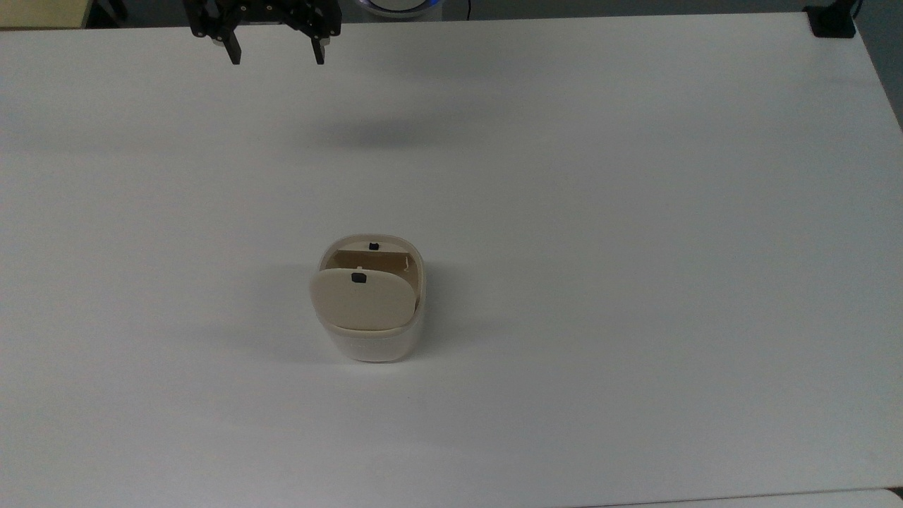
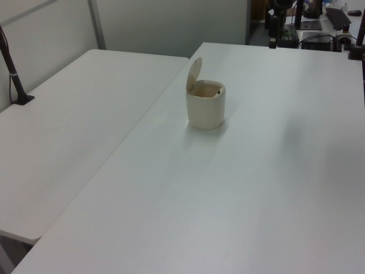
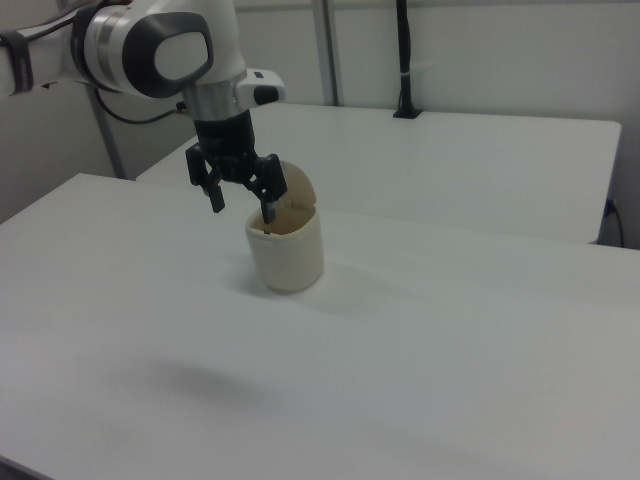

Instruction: Close the trash bin

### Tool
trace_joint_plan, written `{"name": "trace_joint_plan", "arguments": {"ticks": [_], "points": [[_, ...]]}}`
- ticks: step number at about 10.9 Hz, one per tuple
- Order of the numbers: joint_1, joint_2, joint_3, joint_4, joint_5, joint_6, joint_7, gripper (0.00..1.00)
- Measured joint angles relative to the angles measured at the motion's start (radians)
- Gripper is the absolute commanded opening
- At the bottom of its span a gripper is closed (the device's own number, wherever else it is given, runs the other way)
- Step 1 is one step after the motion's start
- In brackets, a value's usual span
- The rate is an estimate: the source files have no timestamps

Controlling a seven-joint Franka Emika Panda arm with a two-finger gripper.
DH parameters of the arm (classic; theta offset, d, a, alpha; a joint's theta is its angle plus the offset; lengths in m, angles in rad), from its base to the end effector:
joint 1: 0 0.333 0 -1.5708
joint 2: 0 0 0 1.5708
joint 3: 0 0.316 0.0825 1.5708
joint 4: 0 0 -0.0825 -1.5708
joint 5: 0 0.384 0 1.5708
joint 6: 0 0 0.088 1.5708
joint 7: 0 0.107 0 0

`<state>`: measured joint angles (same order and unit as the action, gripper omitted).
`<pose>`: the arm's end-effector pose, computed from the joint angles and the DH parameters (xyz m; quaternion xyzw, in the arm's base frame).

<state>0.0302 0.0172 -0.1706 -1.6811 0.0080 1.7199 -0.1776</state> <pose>0.5641 -0.0782 0.5756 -0.9998 -0.0181 -0.0112 0.0007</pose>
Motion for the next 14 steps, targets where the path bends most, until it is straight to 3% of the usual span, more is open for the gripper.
{"name": "trace_joint_plan", "arguments": {"ticks": [11, 13, 14], "points": [[0.000, -0.001, -0.002, 0.006, 0.000, 0.000, 0.000, 1.00], [0.000, 0.000, -0.002, 0.006, 0.000, 0.000, 0.000, 0.79], [0.001, 0.001, -0.002, 0.006, 0.000, 0.000, 0.000, 0.56]]}}
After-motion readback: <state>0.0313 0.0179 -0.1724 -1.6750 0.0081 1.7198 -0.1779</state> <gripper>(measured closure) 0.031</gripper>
